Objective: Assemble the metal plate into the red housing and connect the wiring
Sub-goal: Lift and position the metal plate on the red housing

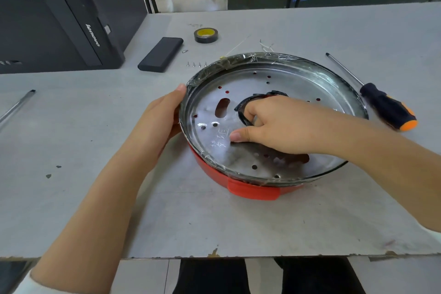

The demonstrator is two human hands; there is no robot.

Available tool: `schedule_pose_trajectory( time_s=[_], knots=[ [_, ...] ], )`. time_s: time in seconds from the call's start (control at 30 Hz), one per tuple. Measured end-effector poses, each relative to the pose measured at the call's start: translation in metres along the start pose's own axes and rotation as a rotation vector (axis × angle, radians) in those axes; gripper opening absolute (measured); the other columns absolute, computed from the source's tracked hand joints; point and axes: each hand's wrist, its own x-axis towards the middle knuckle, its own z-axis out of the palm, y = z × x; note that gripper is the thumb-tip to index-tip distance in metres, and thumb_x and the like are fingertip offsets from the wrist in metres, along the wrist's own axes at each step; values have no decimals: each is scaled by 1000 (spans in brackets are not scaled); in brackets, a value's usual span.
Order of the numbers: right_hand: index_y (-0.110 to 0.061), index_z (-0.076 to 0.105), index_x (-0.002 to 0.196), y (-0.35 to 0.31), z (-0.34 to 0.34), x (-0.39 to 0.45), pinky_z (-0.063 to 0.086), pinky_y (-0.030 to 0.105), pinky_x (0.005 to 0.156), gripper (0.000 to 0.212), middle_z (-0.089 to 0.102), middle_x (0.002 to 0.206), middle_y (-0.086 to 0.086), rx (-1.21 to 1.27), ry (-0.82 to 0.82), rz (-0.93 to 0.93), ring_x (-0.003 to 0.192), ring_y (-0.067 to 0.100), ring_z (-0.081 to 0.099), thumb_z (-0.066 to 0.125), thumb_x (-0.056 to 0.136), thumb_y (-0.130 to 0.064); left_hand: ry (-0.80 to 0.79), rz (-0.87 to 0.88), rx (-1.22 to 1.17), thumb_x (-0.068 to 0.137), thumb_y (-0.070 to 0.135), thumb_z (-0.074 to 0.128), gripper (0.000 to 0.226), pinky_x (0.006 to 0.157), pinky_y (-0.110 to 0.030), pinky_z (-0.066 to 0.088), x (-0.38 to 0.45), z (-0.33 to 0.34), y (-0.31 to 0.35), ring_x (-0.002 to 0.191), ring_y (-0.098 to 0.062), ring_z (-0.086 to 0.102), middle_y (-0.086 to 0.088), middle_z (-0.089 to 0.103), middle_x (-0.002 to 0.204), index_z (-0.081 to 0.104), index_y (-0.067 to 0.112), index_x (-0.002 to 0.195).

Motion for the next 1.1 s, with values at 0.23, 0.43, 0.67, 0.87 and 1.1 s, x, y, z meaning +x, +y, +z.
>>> schedule_pose_trajectory(
  time_s=[0.23, 0.43, 0.67, 0.87, 1.1],
  knots=[
    [-8, 49, 79, -4, -3, -2, 29, 21, 45, 45, 38, 51, -4, -39, -40, -21, 49, 13, 36, 47, 92, -52, 24, -10, 56, 98, 41, 49, 37, 76, -27, 52, 2, 3, 3, 81, -16, 70, -8, 76, 93, 73, 12, 99],
    [-15, 57, 94, 4, -20, -2, 36, 21, 53, 33, 54, 63, -7, -80, -221, -26, 56, 6, 47, 48, 93, -47, 53, -14, 47, 98, 35, 50, 32, 81, -35, 49, 2, 6, 5, 78, -18, 62, -2, 69, 81, 72, 14, 89],
    [-19, 59, 82, 5, -24, 9, 35, 22, 50, 35, 53, 51, -16, -52, -315, -24, 43, 2, 44, 54, 85, -53, 61, -13, 35, 98, 33, 50, 26, 79, -33, 49, 0, 4, 4, 77, -16, 62, -4, 67, 83, 69, 17, 89],
    [-19, 55, 78, 8, -18, 15, 31, 19, 46, 35, 50, 44, -19, 10, -288, -28, 39, 0, 43, 55, 85, -53, 103, -64, 40, 98, 42, 49, 34, 77, -31, 49, 3, 3, 4, 72, -14, 62, 2, 67, 76, 70, 21, 80],
    [-21, 53, 77, 12, -15, 15, 41, 30, 58, 29, 61, 60, -7, -14, -68, -85, 60, 7, 54, 54, 89, -47, 9, -81, -49, 98, 55, 39, 51, 92, -38, 53, 11, -6, 9, 98, -22, 73, -5, 76, 102, 80, 28, 85]
  ],
)
